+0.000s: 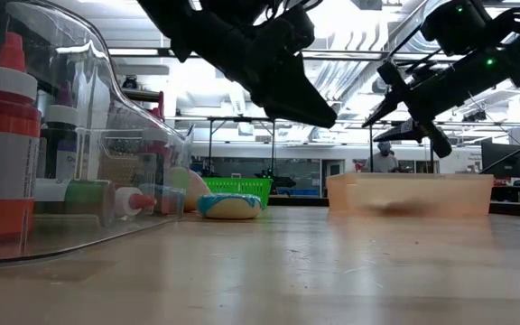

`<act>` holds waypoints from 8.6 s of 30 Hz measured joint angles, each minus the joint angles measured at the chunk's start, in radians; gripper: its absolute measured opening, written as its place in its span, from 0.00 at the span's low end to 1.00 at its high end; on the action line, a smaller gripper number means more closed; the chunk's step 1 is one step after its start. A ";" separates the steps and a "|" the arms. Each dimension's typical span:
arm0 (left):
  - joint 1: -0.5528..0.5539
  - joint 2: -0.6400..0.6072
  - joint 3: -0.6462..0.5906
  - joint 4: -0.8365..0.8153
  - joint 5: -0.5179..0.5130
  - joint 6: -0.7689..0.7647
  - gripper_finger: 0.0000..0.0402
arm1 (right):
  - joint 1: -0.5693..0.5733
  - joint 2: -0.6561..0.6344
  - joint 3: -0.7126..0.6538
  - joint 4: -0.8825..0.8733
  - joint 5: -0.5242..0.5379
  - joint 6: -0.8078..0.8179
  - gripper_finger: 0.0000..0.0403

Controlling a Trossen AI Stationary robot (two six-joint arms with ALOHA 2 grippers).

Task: Pick & Place Food Item
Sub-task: Put the bottom blue donut into the green bin

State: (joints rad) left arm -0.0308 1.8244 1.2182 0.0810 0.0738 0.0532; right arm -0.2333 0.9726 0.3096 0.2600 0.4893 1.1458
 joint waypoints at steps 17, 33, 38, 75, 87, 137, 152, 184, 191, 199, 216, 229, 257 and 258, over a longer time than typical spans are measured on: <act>0.044 -0.272 0.000 -0.276 -0.001 0.009 0.33 | 0.000 0.000 0.001 0.213 -0.477 -0.473 0.35; 0.004 -0.401 0.000 -0.499 0.000 -0.054 0.33 | 0.171 0.000 0.000 0.231 -0.569 -0.860 0.35; -0.009 -0.405 0.000 -0.496 0.001 -0.088 0.33 | 0.225 0.000 0.000 0.231 -0.497 -0.888 0.35; 0.340 -0.222 0.003 -0.632 0.096 0.182 0.33 | 0.299 0.000 0.000 0.118 -0.489 -0.878 0.35; 0.349 -0.214 0.038 -0.641 0.080 0.104 0.33 | 0.299 0.000 0.000 0.107 -0.492 -0.878 0.35; 0.357 -0.218 0.038 -0.846 -0.027 0.074 0.33 | 0.299 0.000 0.000 0.078 -0.491 -0.877 0.35; 0.336 -0.218 0.038 -0.870 -0.027 0.082 0.39 | 0.299 0.000 0.000 0.063 -0.489 -0.877 0.35; 0.199 -0.059 0.037 -0.672 0.065 0.178 0.57 | 0.299 0.000 0.000 0.047 -0.491 -0.852 0.35; 0.178 -0.041 0.037 -0.649 0.033 0.201 0.57 | 0.299 0.000 0.000 0.035 -0.491 -0.851 0.35; 0.178 -0.018 0.037 -0.640 0.033 0.196 0.57 | 0.299 0.000 0.000 0.033 -0.491 -0.851 0.35; 0.184 0.030 0.039 -0.615 -0.025 0.251 0.57 | 0.299 0.000 0.000 0.027 -0.491 -0.851 0.35; 0.188 0.034 0.063 -0.626 -0.027 0.243 0.57 | 0.299 0.000 0.000 0.027 -0.492 -0.851 0.35; 0.163 0.058 0.122 -0.739 -0.036 -0.115 0.57 | 0.299 0.000 0.000 0.022 -0.494 -0.851 0.35; 0.158 0.064 0.123 -0.732 -0.044 -0.111 0.57 | 0.299 0.000 0.000 0.021 -0.494 -0.851 0.35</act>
State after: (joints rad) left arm 0.1273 1.8880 1.3412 -0.6509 0.0302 -0.0577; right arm 0.0658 0.9730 0.3096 0.2806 -0.0047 0.2947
